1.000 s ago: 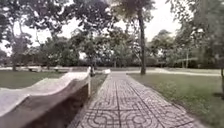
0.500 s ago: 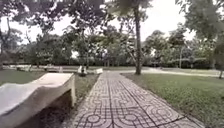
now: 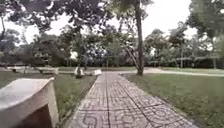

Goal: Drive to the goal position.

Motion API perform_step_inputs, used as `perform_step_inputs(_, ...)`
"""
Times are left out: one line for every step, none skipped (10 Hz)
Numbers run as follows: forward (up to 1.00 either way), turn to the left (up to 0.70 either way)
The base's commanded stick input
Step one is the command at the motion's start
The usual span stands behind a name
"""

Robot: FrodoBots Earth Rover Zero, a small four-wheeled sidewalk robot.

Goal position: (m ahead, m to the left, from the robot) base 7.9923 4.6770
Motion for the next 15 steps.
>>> perform_step_inputs(1.00,0.00)
perform_step_inputs(1.00,0.00)
perform_step_inputs(1.00,0.00)
perform_step_inputs(1.00,0.00)
perform_step_inputs(1.00,0.00)
perform_step_inputs(1.00,0.00)
perform_step_inputs(1.00,0.00)
perform_step_inputs(1.00,0.00)
perform_step_inputs(1.00,0.00)
perform_step_inputs(1.00,0.00)
perform_step_inputs(1.00,0.00)
perform_step_inputs(1.00,0.00)
perform_step_inputs(1.00,0.00)
perform_step_inputs(1.00,0.00)
perform_step_inputs(1.00,0.00)
